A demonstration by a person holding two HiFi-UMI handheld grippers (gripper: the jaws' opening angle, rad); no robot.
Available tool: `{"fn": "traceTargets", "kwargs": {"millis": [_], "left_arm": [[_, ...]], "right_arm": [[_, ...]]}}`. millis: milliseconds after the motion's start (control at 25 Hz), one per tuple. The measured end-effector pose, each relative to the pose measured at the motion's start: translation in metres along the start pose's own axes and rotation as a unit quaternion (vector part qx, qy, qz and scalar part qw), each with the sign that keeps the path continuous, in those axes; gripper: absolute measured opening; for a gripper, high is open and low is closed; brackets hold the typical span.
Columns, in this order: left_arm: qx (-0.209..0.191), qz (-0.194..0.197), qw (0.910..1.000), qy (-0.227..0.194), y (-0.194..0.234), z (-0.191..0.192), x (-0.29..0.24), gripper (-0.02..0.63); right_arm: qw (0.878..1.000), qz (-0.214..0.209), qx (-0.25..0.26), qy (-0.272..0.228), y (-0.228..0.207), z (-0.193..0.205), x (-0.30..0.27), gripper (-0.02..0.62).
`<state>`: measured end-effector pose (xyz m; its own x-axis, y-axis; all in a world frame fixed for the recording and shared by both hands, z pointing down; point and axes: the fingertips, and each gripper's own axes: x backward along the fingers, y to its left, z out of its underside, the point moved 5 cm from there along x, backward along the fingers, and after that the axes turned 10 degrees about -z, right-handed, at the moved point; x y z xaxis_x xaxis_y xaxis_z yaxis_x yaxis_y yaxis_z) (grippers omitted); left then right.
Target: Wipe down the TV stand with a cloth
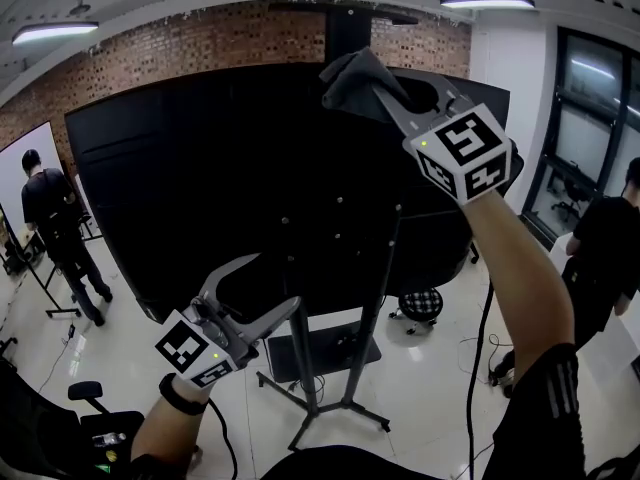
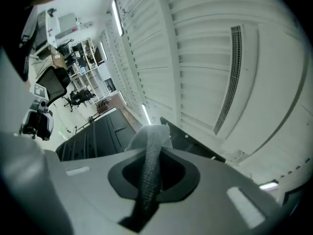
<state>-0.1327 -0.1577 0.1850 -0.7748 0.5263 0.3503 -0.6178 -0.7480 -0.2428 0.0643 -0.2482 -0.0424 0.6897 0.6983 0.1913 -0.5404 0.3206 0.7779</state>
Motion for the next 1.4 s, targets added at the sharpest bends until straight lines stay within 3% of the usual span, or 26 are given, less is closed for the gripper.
{"fn": "traceTargets", "kwargs": {"millis": [360, 640, 1120, 1400], "left_arm": [[-0.020, -0.011, 0.9995, -0.024, 0.015, -0.032, -0.034, 0.311], [-0.009, -0.035, 0.9992, -0.017, 0.020, -0.021, -0.033, 0.311], [0.031, -0.037, 0.9987, -0.014, 0.005, 0.012, -0.030, 0.313], [0.053, -0.044, 0.9976, 0.001, 0.004, 0.034, -0.028, 0.313]], "right_arm": [[0.996, 0.030, 0.083, 0.022, -0.079, -0.046, -0.049, 0.018], [0.986, 0.034, 0.140, 0.088, -0.076, -0.025, -0.082, 0.018], [0.969, -0.006, 0.213, 0.123, -0.009, 0.036, -0.076, 0.017], [0.940, -0.045, 0.302, 0.154, 0.061, 0.077, -0.067, 0.017]]}}
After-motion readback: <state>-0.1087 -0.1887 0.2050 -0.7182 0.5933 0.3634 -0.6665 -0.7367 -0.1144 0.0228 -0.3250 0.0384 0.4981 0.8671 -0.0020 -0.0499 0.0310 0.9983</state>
